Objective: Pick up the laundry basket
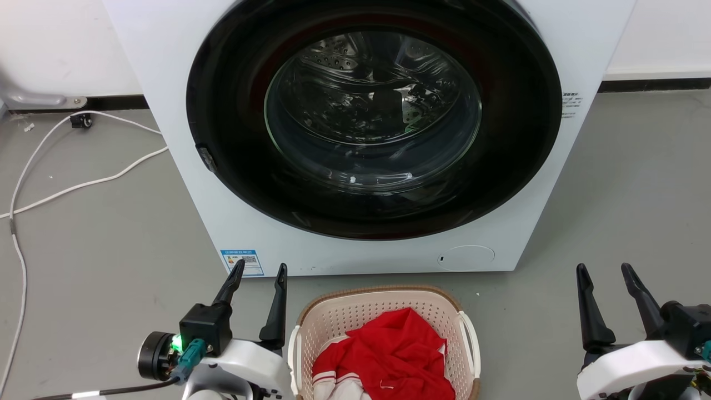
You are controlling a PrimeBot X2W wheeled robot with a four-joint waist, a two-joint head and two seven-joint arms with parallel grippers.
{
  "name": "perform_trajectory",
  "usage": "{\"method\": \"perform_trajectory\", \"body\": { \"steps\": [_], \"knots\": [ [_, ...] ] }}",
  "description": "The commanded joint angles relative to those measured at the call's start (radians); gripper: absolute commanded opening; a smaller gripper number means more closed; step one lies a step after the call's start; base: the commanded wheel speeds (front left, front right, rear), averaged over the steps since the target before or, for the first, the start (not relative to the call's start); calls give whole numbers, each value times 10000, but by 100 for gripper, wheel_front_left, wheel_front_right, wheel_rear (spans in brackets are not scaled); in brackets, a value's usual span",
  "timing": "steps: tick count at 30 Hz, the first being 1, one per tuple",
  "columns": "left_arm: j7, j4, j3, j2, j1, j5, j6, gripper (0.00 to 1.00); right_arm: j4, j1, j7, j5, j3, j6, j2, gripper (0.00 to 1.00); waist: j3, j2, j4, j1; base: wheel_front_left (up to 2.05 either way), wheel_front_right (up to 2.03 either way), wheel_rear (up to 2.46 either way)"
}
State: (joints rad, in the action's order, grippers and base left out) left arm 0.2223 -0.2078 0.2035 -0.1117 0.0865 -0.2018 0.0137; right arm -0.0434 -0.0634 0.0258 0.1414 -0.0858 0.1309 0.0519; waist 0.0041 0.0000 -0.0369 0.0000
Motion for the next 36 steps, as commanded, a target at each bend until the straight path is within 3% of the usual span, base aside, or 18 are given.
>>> {"method": "perform_trajectory", "body": {
  "steps": [1,22,36],
  "knots": [
    [84,9,31,10,76,221,-48,100,-113,-121,39,-204,9,-3,-19,100,3,0,3,0,0,0,0],
    [445,-232,-219,260,-24,1118,-171,100,-95,-171,294,-824,5,-3,-28,100,132,0,-13,0,0,0,0],
    [442,-379,-390,393,-30,1091,-96,100,214,84,462,-627,-57,-3,-28,100,154,0,17,0,0,0,0]
  ]
}}
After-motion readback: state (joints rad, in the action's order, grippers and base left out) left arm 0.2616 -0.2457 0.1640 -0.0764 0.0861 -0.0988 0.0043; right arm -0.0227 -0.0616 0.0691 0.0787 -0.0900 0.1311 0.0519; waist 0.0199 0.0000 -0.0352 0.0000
